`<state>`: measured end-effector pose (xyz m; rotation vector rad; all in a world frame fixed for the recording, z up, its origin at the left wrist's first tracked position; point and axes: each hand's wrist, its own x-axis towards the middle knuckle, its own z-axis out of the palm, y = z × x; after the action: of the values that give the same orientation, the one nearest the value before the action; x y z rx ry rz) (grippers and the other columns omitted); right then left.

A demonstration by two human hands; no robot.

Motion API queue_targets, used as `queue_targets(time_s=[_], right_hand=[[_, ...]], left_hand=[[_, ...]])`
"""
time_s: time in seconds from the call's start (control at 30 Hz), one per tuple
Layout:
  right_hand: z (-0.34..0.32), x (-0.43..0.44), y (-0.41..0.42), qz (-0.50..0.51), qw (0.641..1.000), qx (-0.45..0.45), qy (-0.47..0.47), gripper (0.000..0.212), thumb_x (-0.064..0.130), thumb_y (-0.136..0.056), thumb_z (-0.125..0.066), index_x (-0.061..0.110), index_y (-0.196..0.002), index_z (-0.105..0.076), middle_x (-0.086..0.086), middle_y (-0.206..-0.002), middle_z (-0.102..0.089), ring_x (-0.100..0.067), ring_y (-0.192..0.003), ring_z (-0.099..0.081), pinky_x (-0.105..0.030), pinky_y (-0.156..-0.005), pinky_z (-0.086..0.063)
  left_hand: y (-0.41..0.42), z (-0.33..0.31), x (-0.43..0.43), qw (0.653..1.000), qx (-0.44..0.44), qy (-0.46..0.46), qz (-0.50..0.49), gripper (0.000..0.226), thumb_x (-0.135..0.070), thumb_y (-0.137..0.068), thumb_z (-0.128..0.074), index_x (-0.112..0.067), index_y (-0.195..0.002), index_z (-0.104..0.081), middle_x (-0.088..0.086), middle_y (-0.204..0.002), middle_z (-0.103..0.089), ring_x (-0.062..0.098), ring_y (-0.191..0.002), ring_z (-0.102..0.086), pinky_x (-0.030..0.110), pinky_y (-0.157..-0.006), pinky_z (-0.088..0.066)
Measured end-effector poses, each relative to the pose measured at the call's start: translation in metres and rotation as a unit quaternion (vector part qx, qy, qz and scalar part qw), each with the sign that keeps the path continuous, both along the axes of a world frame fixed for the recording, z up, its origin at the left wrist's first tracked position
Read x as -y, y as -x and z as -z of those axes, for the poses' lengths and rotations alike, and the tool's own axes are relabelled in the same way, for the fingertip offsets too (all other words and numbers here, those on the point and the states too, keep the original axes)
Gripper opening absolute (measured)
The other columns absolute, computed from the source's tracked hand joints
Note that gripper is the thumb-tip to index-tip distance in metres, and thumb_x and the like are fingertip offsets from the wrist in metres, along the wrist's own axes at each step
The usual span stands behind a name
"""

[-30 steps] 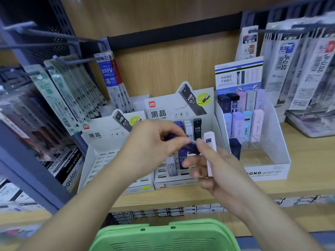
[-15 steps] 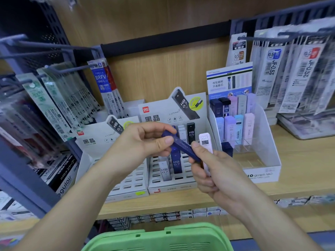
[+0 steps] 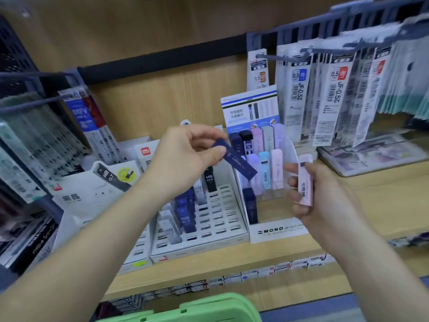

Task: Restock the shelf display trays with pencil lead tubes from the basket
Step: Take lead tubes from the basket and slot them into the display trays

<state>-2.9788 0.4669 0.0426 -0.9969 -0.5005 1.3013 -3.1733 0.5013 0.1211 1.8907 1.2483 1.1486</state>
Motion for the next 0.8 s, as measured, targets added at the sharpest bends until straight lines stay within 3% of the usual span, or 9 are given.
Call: queue_targets(time_s=[0.1, 0.2, 0.37, 0.43, 0.67, 0.8], right_hand=[[0.0, -0.001, -0.008, 0.013, 1.0, -0.002, 0.001, 0.03, 0.028, -0.103, -0.044, 0.01, -0.104, -0.068, 0.001, -0.065, -0.054, -0.011, -0.049, -0.045, -0.019, -0.038, -0.03], [0.002, 0.001, -0.009, 0.001, 1.0, 0.005, -0.006, 0.03, 0.031, -0.104, -0.044, 0.012, -0.108, -0.067, 0.001, -0.065, -0.057, -0.011, -0.051, -0.05, -0.02, -0.042, -0.036], [0.001, 0.002, -0.007, -0.004, 1.0, 0.011, -0.012, 0.031, 0.032, -0.103, -0.046, 0.012, -0.109, -0.068, 0.001, -0.066, -0.057, -0.011, -0.053, -0.053, -0.021, -0.044, -0.043], [0.001, 0.003, -0.006, -0.011, 1.0, 0.018, -0.018, 0.03, 0.031, -0.103, -0.048, 0.01, -0.108, -0.069, -0.003, -0.071, -0.06, -0.012, -0.056, -0.055, -0.023, -0.045, -0.046], [0.001, 0.005, -0.003, -0.043, 0.998, 0.015, -0.033, 0.024, 0.018, -0.103, -0.048, 0.008, -0.107, -0.069, -0.01, -0.09, -0.066, -0.016, -0.065, -0.065, -0.03, -0.053, -0.055], [0.002, 0.005, -0.004, -0.033, 0.999, 0.01, -0.034, 0.021, 0.015, -0.102, -0.049, 0.009, -0.108, -0.068, -0.016, -0.103, -0.069, -0.016, -0.067, -0.065, -0.029, -0.053, -0.055]], left_hand=[[-0.015, 0.016, 0.004, 0.995, -0.1, -0.023, 0.003, 0.023, -0.011, -0.082, -0.073, -0.032, -0.089, -0.073, -0.004, -0.082, -0.07, 0.012, -0.075, -0.066, 0.023, -0.078, -0.055], [-0.021, 0.033, 0.01, 0.986, -0.165, -0.03, 0.005, 0.022, -0.016, -0.083, -0.072, -0.032, -0.097, -0.075, -0.012, -0.08, -0.071, -0.004, -0.065, -0.061, 0.012, -0.067, -0.048], [-0.024, 0.048, 0.011, 0.96, -0.272, -0.059, 0.029, 0.025, -0.019, -0.086, -0.069, -0.029, -0.109, -0.072, -0.018, -0.089, -0.068, -0.003, -0.078, -0.062, 0.014, -0.08, -0.048], [-0.027, 0.054, 0.012, 0.946, -0.308, -0.09, 0.039, 0.025, -0.018, -0.087, -0.068, -0.027, -0.111, -0.072, -0.022, -0.085, -0.06, -0.003, -0.075, -0.057, 0.009, -0.079, -0.044], [-0.029, 0.057, 0.009, 0.928, -0.332, -0.165, 0.04, 0.026, -0.014, -0.086, -0.068, -0.02, -0.111, -0.072, -0.006, -0.095, -0.066, 0.011, -0.086, -0.06, 0.022, -0.082, -0.045], [-0.032, 0.055, 0.006, 0.894, -0.387, -0.213, 0.072, 0.021, -0.01, -0.084, -0.069, -0.016, -0.103, -0.075, 0.001, -0.087, -0.065, 0.021, -0.08, -0.062, 0.035, -0.071, -0.053]])
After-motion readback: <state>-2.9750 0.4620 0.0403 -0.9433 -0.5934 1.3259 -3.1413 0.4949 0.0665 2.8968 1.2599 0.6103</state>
